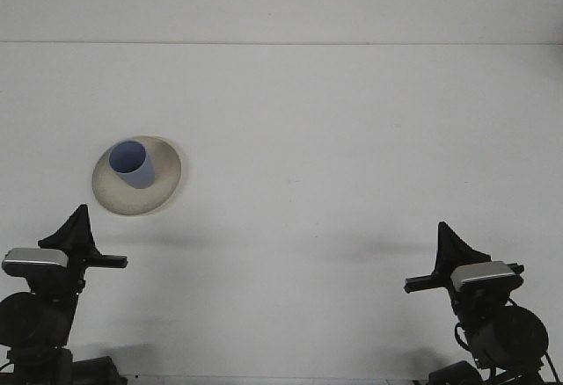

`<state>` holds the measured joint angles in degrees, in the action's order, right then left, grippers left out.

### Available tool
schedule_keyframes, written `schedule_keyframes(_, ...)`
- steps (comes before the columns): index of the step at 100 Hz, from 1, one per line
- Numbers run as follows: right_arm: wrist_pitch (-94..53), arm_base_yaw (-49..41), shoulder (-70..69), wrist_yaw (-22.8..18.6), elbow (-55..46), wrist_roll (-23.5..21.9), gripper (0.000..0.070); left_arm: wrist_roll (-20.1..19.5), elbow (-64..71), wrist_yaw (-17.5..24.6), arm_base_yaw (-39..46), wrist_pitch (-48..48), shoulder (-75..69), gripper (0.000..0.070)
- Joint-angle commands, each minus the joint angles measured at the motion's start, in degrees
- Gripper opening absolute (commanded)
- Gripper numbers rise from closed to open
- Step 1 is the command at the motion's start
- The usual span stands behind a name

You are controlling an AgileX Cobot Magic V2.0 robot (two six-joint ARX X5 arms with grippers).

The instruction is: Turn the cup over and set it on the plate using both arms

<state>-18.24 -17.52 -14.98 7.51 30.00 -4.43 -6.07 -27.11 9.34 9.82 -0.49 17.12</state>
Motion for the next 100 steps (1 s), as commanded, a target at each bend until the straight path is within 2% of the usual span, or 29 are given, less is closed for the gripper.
schedule_keyframes(1,0.7,-0.09,-0.07,0.07,0.42,-0.63,0.0001,-0.33,-0.26,-0.13,0.0,0.2,-0.26,0.0013)
schedule_keyframes(70,1.95,-0.09,-0.04,0.04,0.42,-0.63,0.0001,-0.37,-0.24,-0.59,0.0,0.15,-1.22,0.0013)
schedule_keyframes(78,1.95,-0.09,-0.04,0.04,0.42,-0.63,0.0001,2.43,0.17,-0.61,-1.03,-0.04,-1.51,0.0013)
schedule_keyframes(92,1.95,-0.09,-0.04,0.04,0.42,-0.63,0.0001,2.43,5.4,-6.8,-7.28,0.02,-2.73,0.0013)
schedule_keyframes(100,1.95,-0.09,-0.04,0.04,0.42,-0.63,0.0001,2.47,9.92,-7.54,-9.88,0.79,-5.22,0.0013)
